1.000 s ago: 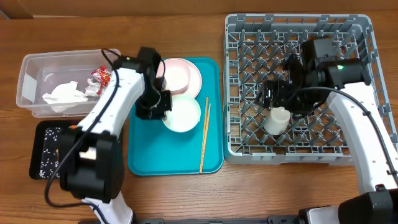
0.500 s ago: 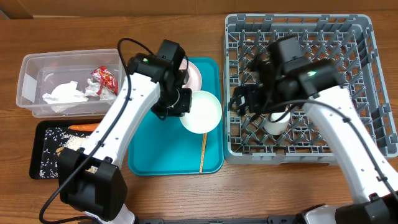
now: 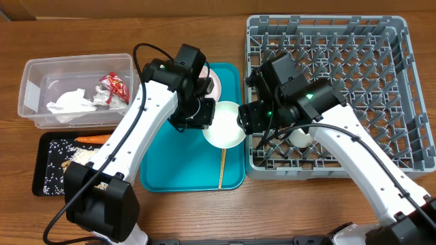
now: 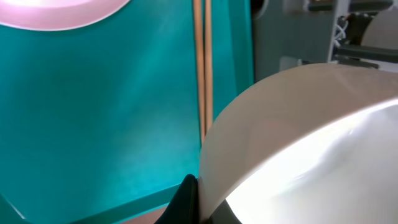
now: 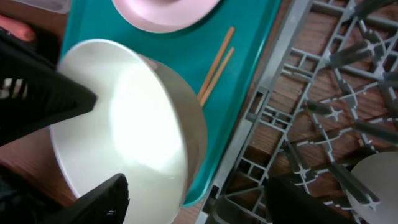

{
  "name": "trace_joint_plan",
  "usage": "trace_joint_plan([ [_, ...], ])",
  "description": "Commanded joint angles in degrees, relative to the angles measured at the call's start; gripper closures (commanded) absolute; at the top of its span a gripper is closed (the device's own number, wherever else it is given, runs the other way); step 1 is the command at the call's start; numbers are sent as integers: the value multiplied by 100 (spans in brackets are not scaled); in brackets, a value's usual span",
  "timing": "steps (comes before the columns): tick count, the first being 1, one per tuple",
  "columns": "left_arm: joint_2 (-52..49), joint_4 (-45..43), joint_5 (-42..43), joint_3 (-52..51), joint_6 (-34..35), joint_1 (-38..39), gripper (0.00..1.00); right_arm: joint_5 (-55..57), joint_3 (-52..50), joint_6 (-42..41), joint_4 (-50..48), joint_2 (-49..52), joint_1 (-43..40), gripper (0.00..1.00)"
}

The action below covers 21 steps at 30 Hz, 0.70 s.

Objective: Sort waste into correct bins and load items into the dishwasher
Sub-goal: 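Lift the white bowl toward the right gripper and grasp it with right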

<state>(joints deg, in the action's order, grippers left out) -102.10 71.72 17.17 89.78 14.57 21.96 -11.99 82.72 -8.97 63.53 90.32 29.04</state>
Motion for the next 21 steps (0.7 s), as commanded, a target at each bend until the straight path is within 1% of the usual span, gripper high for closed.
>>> trace_joint_plan([
  [1, 87, -20, 221, 83, -173, 20, 96, 79, -201, -68, -120, -17, 31, 33],
  [3, 87, -20, 221, 83, -173, 20, 96, 79, -254, -66, -157, -17, 31, 43],
  [8, 87, -22, 264, 83, -170, 20, 96, 79, -264, -66, -203, -17, 31, 61],
  [11, 87, -22, 463, 83, -173, 20, 96, 79, -264, -66, -245, -17, 31, 81],
  [13, 87, -24, 555, 83, -170, 20, 96, 81, -264, -66, -264, -17, 31, 88],
  [14, 87, -24, 595, 83, -173, 20, 96, 81, -264, -66, -273, -17, 31, 91],
  [19, 87, -87, 916, 83, -175, 20, 96, 81, -264, -66, -289, -17, 31, 93],
  [21, 87, -144, 1067, 83, -177, 20, 96, 79, -264, -66, -289, -17, 31, 96],
])
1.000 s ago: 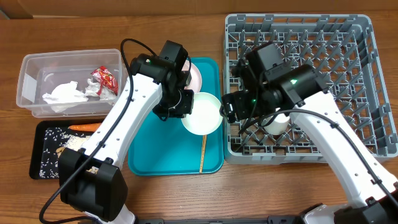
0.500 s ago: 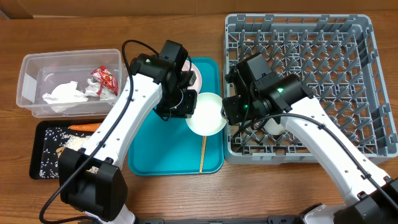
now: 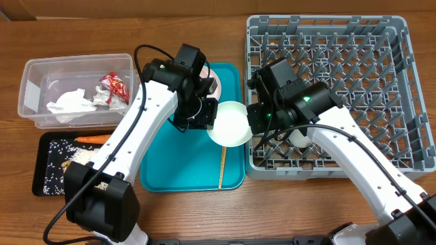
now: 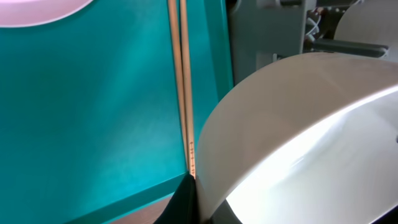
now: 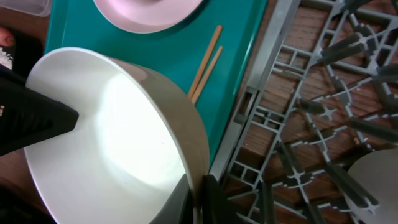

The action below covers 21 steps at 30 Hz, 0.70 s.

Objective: Sort waste into correct bins and load items into the dishwasher
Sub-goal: 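Lift the white bowl toward the right gripper and grasp it with right, then carry the white bowl with the right gripper to the rack's back row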

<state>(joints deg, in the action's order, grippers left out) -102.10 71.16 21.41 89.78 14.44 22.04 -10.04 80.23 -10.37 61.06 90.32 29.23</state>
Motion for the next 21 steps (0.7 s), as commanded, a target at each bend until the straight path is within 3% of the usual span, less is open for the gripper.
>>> trace_joint_plan([
  [1, 87, -122, 686, 83, -177, 11, 96, -114, -15, 74, -42, -17, 11, 96],
  [6, 87, -271, 723, 83, -181, 11, 96, -114, -15, 74, -109, -17, 11, 96],
  [14, 87, -256, 935, 341, -686, 0, 81, -111, -13, 74, -308, -17, -7, 96],
  [21, 90, -216, 933, 975, -824, 0, 77, 461, -13, 79, -439, -17, -42, 96],
])
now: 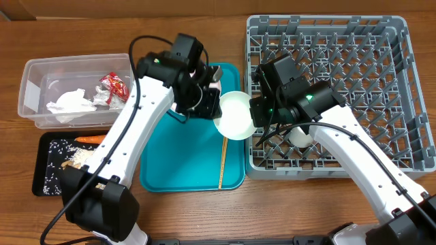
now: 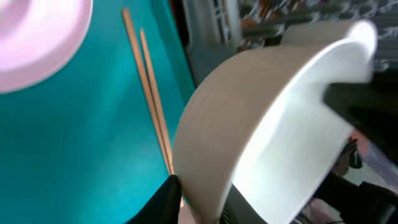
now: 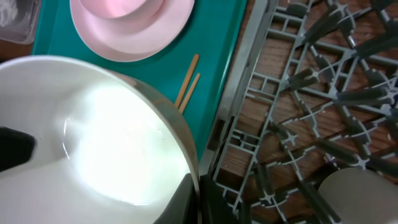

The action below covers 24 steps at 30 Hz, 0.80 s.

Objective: Sort waste into correct bins and load items into the dishwasher
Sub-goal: 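Carry the white bowl with the right gripper to the rack's back row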

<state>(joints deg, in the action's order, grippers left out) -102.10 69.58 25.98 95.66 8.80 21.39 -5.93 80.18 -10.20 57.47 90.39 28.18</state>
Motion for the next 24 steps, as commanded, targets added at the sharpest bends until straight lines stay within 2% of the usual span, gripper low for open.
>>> trace_joint_plan([
  [1, 87, -63, 474, 476, -284, 66, 76, 221, -9, 63, -74, -24, 37, 96],
  [4, 90, -120, 468, 614, -306, 66, 72, 568, -9, 68, -83, -24, 7, 96],
  [8, 87, -243, 282, 621, -306, 66, 68, 656, -9, 474, -236, -24, -57, 96],
  [13, 87, -234, -369, 621, -304, 66, 69, 796, -9, 785, -728, -24, -195, 96],
  [21, 87, -199, -1397, 621, -304, 66, 68, 1867, -9, 1764, -1838, -24, -527, 96],
  [22, 87, -203, -1554, 619, -304, 66, 64, 1915, -11, 1888, -2033, -22, -588, 96],
  [24, 87, -210, -1766, 619, -304, 66, 46, 1921, -11, 2144, -2426, 13, -704, 96],
])
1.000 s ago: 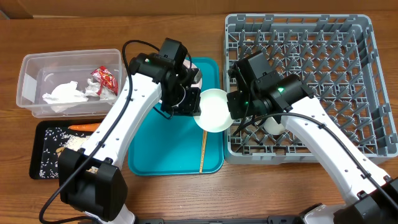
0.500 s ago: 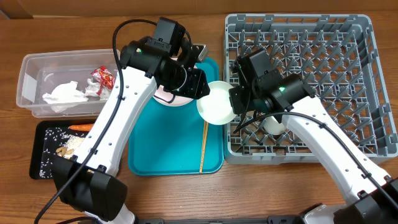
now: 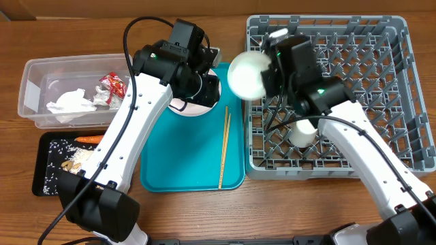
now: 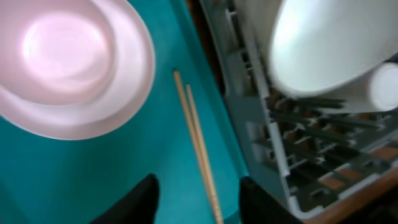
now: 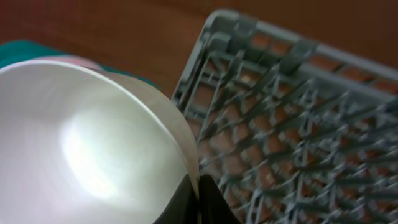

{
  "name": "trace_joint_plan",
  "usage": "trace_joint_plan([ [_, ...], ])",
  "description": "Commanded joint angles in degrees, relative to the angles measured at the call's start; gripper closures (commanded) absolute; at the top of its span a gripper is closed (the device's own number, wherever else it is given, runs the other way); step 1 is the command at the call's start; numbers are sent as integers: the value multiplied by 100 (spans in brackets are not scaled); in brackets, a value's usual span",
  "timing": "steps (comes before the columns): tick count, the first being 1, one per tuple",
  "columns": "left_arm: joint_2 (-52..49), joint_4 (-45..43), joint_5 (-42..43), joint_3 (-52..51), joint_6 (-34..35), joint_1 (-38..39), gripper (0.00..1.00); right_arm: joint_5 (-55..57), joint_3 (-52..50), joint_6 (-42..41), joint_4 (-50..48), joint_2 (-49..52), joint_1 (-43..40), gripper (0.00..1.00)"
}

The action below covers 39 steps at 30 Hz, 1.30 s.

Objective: Sort waste into correct bins and load items into the dishwasher
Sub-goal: 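Carry the white bowl with the right gripper to the rack's back row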

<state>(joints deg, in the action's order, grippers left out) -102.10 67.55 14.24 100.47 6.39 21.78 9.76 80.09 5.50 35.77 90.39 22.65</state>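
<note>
My right gripper [image 5: 198, 200] is shut on the rim of a white bowl [image 5: 87, 143], which hangs tilted over the near-left corner of the grey dishwasher rack [image 5: 298, 118]. Overhead, the white bowl [image 3: 245, 73] sits high beside the rack [image 3: 354, 88]. My left gripper [image 4: 198, 202] is open and empty above the teal tray [image 4: 74, 174], near a pink plate [image 4: 68, 62] and a pair of chopsticks [image 4: 198, 149]. A white cup [image 3: 303, 133] lies in the rack.
A clear bin [image 3: 75, 92] with crumpled paper and a red wrapper stands at the left. In front of it, a black tray [image 3: 54, 163] holds rice and a carrot. The chopsticks [image 3: 225, 150] lie lengthwise on the teal tray [image 3: 184, 163].
My left gripper has let go of the white bowl and now sits open over the pink plate. The right gripper has moved the bowl up and back, to the rack's far-left part.
First my left gripper held the bowl over the tray, with the right gripper open around its rim. Then the right gripper was shut on the rim, and both held the bowl nearer the rack. Now only the right gripper holds it, over the rack.
</note>
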Motion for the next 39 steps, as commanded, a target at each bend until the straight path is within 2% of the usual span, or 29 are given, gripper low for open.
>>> trace_joint_plan([
  [1, 87, -4, -638, 138, -63, 26, 44, 352, -2, 717, -404, 28, -195, 96],
  [6, 87, 4, -695, 138, -63, 26, 34, 435, -2, 2039, -992, 188, -417, 96],
  [7, 87, 9, -695, 138, -63, 28, 29, 557, -2, 2205, -1178, 227, -450, 96],
  [9, 87, 9, -693, 138, -61, 28, 5, 841, -2, 2505, -1650, 363, -518, 96],
  [10, 87, 9, -695, 138, -61, 28, 0, 925, -2, 2686, -1860, 437, -540, 96],
  [17, 87, -13, -697, 138, -61, 28, 0, 1198, 0, 3685, -3195, 1045, -654, 96],
  [25, 87, -13, -697, 138, -63, 28, 0, 1375, -2, 4148, -4964, 1552, -874, 96],
  [30, 87, -13, -697, 138, -63, 28, 0, 1366, 0, 5707, -5626, 1906, -992, 96],
  [33, 87, -13, -697, 138, -63, 28, 0, 1425, -2, 6310, -5941, 2221, -1029, 96],
  [39, 87, -13, -697, 138, -61, 28, 0, 1464, 0, 6441, -6778, 2741, -1115, 96],
])
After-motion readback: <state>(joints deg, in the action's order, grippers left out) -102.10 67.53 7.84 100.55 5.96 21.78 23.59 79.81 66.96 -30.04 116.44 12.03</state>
